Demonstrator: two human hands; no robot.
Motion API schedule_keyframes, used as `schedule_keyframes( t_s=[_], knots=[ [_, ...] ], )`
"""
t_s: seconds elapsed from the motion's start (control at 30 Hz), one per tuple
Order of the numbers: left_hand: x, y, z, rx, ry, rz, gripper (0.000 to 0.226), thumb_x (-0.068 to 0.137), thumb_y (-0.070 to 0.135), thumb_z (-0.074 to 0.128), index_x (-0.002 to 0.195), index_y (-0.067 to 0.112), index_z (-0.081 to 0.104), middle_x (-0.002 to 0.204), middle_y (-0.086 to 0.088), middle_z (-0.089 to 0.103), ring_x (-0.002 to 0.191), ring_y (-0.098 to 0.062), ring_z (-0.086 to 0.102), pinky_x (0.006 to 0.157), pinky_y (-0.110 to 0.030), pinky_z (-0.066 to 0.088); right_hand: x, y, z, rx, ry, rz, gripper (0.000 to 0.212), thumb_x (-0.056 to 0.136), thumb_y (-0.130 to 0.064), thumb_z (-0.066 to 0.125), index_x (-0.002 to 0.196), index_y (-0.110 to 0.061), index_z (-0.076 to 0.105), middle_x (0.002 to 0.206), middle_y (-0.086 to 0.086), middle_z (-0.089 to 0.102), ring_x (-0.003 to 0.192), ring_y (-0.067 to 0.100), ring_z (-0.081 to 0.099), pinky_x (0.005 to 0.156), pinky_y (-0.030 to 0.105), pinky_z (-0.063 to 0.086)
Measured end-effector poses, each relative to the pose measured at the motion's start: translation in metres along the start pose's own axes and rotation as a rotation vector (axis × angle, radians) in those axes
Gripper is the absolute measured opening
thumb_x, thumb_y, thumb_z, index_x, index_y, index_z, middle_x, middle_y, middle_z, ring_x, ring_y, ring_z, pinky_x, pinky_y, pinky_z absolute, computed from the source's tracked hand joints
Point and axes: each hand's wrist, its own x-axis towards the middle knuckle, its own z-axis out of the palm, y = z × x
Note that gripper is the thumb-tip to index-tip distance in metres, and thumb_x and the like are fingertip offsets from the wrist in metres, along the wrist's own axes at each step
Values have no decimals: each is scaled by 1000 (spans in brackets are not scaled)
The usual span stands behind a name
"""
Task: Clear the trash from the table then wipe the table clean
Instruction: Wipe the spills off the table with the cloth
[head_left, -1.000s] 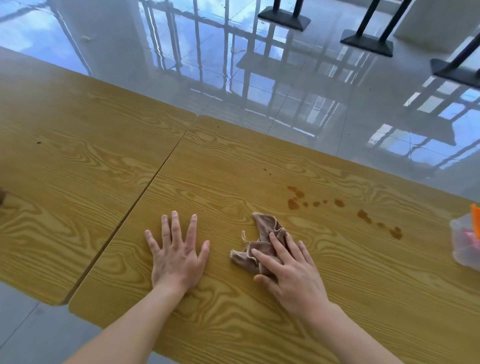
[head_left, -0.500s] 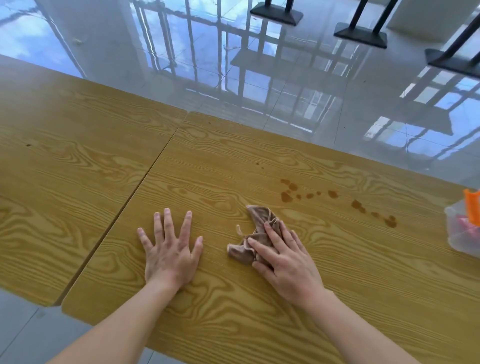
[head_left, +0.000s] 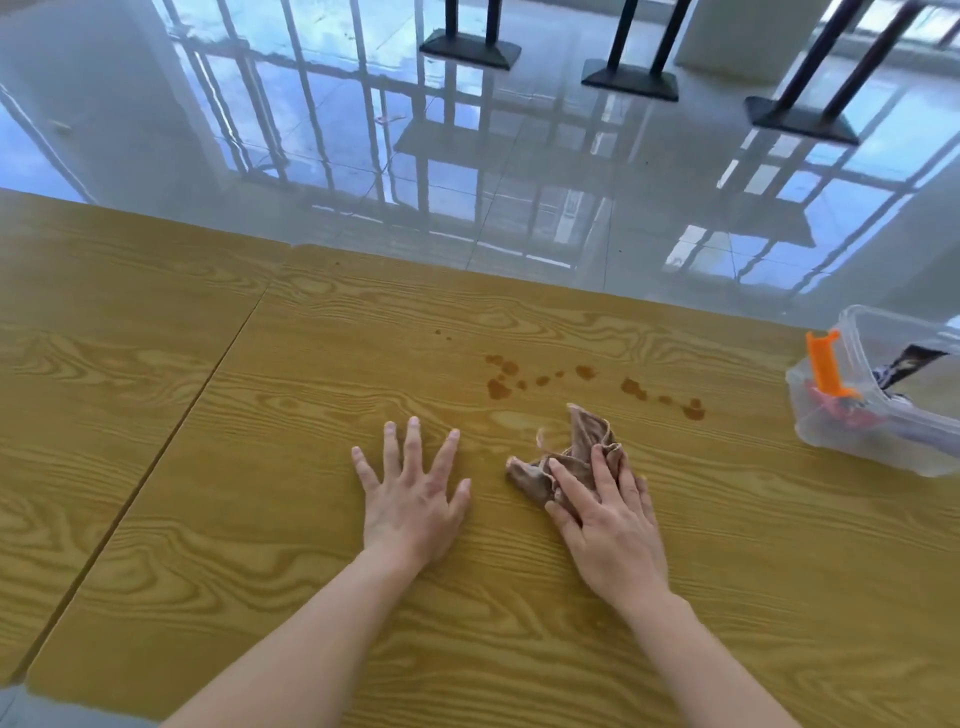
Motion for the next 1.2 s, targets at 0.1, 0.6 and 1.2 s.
schedule_keyframes(
  t_s=[0.1,0.6,1.2],
  knots=[
    [10,36,7,-8,1,-50,69,88,70,3,152,45,-8,162,-11,-19,145,-34,-28,107,-70,-18,11,-3,-5,56,-5,109,52,96,-67,18,148,-59,11,166,-2,-3,151,25,-13,122,40,-8],
    [13,48,19,7,94,-109,72,86,74,0,152,47,-10,164,-11,-11,149,-32,-19,112,-66,-14,56,127,-28,108,63,428,59,94,-68,17,150,-53,12,166,9,1,151,32,-2,122,47,5],
    [14,48,20,1,140,-132,72,85,75,5,152,49,4,165,-8,-2,150,-29,-10,116,-64,-7,91,156,-39,91,62,346,55,99,-58,27,151,-45,21,165,7,9,151,30,0,122,48,8]
  ],
)
